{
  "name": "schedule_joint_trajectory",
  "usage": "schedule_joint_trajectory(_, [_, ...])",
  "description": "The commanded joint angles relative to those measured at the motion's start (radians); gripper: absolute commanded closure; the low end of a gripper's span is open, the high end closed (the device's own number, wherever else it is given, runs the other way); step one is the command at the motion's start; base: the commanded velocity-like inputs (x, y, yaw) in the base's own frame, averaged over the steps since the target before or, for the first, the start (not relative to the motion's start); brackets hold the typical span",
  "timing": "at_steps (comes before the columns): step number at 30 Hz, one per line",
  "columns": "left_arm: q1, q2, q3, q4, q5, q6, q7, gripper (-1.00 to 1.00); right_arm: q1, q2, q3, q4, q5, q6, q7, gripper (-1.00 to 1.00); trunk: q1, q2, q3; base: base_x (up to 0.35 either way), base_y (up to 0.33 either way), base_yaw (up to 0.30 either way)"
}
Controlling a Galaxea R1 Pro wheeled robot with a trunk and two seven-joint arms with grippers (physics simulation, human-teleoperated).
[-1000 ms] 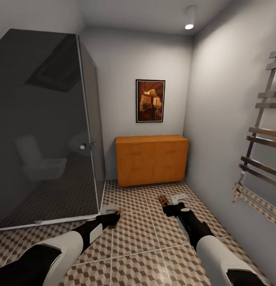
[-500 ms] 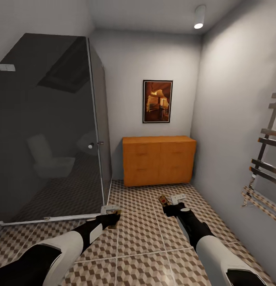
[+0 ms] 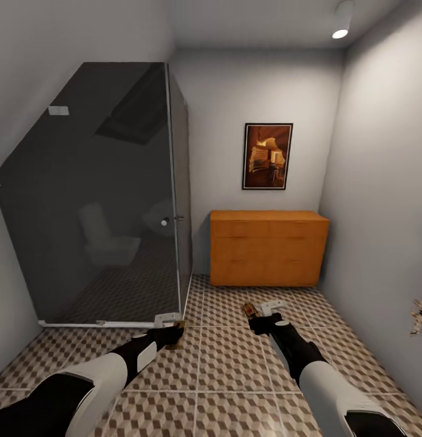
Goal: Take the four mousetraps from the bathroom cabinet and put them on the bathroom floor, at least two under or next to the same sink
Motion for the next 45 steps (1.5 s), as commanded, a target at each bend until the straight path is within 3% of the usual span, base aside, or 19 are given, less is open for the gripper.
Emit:
schedule_joint_trajectory(1, [-0.001,0.000,-0.008,0.001,0.009,-0.001,0.000,1.00,0.000,0.001,-0.007,-0.001,0.010,0.005,-0.001,1.00,0.000,-0.001,-0.001,0.000,0.000,0.272])
schedule_joint_trajectory(45, [-0.001,0.003,-0.006,-0.007,0.016,-0.003,0.000,1.00,0.000,0.001,-0.007,0.027,0.010,0.001,-0.026,1.00,0.000,-0.001,0.018,0.000,0.000,0.272])
